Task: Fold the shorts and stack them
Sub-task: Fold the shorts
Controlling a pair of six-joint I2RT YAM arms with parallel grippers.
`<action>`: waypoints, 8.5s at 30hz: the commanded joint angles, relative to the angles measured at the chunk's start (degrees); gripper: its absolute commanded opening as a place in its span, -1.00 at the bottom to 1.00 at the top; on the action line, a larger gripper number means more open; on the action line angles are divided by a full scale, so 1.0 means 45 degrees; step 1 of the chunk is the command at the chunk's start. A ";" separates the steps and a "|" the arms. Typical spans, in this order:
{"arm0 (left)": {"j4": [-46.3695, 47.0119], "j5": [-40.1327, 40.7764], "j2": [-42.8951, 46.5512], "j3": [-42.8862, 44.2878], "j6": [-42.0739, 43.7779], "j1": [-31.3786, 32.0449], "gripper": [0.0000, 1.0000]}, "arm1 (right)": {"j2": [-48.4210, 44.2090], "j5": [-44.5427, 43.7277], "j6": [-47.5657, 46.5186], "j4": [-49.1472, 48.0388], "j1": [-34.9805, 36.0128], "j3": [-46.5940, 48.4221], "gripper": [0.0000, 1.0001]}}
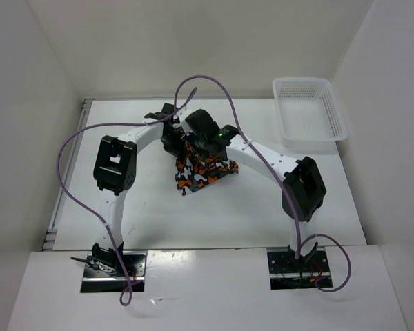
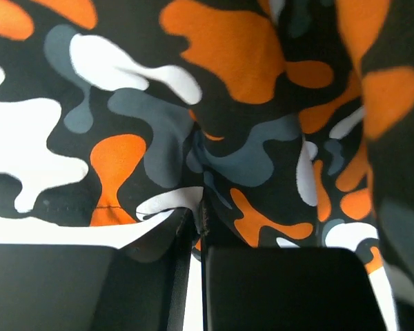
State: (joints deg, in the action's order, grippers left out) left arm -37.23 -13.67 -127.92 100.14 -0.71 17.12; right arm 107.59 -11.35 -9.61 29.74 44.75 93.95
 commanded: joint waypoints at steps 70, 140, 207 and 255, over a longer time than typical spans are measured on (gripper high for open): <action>-0.3911 -0.1122 0.1414 -0.1727 0.0158 -0.2165 -0.41 | 0.1599 0.2523 -0.7143 -0.2292 0.2047 -0.1757 -0.55; -0.2313 0.1710 0.3112 -0.0686 0.0158 -0.1426 1.00 | 0.0817 0.6332 0.2270 -0.2779 -0.3265 -0.3375 0.23; -0.2330 0.1671 0.3914 -0.5379 0.0158 -0.0895 0.47 | 0.6755 0.2388 -0.1674 -0.4048 -0.2972 0.4102 -0.44; 0.0442 0.1847 1.0731 -0.4597 0.0158 -0.8708 1.00 | -1.1447 -0.0543 -0.2494 -0.4361 -0.7054 -0.8183 0.54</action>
State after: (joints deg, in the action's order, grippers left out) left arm -37.58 -5.21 -82.39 79.35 -0.21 -22.04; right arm 57.67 -13.72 -21.28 13.56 12.97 57.93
